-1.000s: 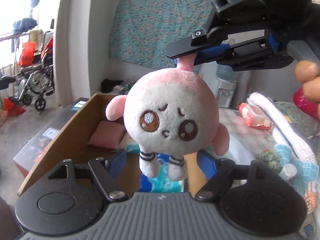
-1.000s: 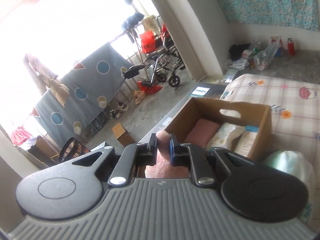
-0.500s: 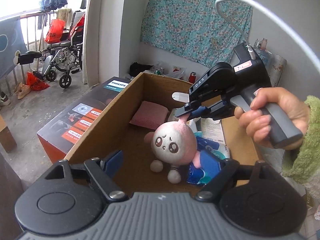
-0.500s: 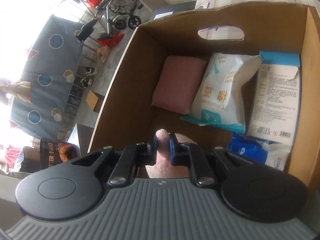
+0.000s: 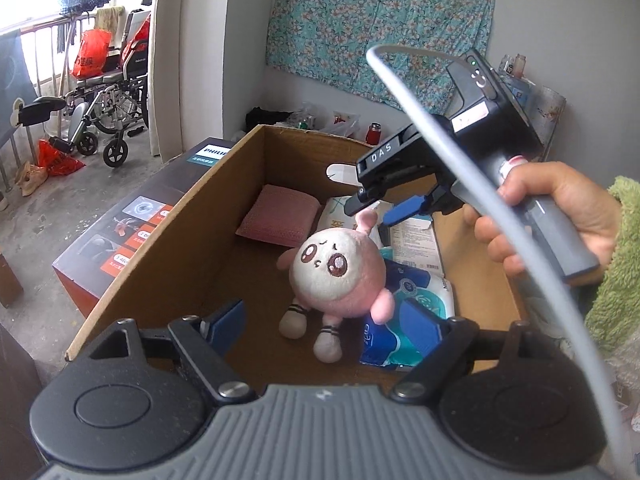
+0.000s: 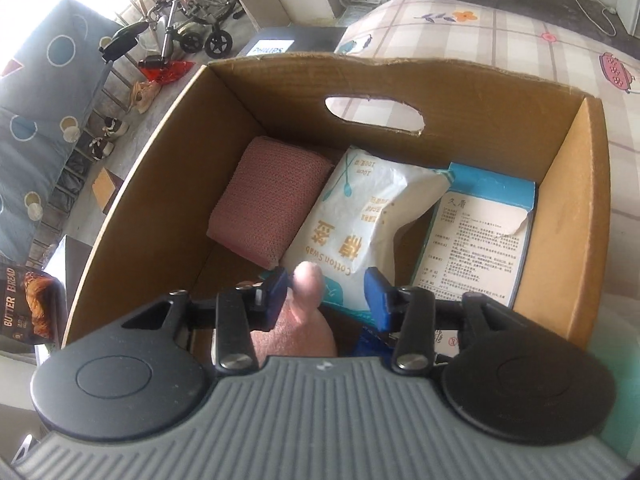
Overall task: Organize soft objects
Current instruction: 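Open the right tool to drop the doll into the box, then reach the right tool to the blue checked towel and grasp it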
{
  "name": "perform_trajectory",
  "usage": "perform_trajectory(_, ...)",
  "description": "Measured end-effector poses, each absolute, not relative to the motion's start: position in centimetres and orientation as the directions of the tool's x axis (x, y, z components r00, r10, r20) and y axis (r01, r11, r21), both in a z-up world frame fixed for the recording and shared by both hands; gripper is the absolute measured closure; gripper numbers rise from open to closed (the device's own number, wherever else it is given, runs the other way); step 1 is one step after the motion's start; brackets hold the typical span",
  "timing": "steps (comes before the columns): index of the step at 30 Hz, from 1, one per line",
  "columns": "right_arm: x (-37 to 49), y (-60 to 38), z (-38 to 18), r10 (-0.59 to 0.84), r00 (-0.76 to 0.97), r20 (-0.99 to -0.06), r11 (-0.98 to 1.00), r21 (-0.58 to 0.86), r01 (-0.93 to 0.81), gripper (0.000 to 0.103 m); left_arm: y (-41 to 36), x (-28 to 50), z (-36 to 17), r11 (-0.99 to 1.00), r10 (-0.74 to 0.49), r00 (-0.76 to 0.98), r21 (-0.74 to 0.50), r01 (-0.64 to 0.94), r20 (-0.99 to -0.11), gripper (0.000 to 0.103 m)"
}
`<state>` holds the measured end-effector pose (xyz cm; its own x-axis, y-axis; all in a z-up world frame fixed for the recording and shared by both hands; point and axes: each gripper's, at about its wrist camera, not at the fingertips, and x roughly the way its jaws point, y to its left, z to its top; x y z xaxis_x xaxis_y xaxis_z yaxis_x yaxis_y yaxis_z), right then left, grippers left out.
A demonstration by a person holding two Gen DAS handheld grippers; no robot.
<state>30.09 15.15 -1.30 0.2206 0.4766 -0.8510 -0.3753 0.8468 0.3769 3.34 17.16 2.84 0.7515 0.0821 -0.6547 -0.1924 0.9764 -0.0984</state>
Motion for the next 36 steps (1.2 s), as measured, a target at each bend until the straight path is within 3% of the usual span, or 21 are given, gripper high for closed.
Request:
perform_trajectory(10,25.4,8.4,6.1,0.666,0.356,-0.655,0.742,0.536,-0.402,0.044,13.9,4.1,3.7,0.989,0.025,0.791,-0.1,-0.109,-0.612,0.014)
perform_trajectory(15,22.0,1.2,9.3,0.676,0.445,-0.587,0.737,0.547,-0.398,0.041,10.5,4.7,4.3,0.994,-0.037,0.812,-0.103,-0.028,-0.583,0.014)
perform_trajectory(24,17.0,-13.8,11.0,0.479,0.615,-0.627,0.873,0.416,-0.256,0.04,1.8,5.9,4.1,0.976,-0.22,0.802,-0.124,0.182,-0.556,0.014)
perform_trajectory(36,9.7,-29.2,6.8,0.225,0.657,-0.72,0.932,0.356,0.072,0.04,-10.1,7.5,0.9,0.893,-0.424,0.727,-0.116,0.434,-0.54,0.015)
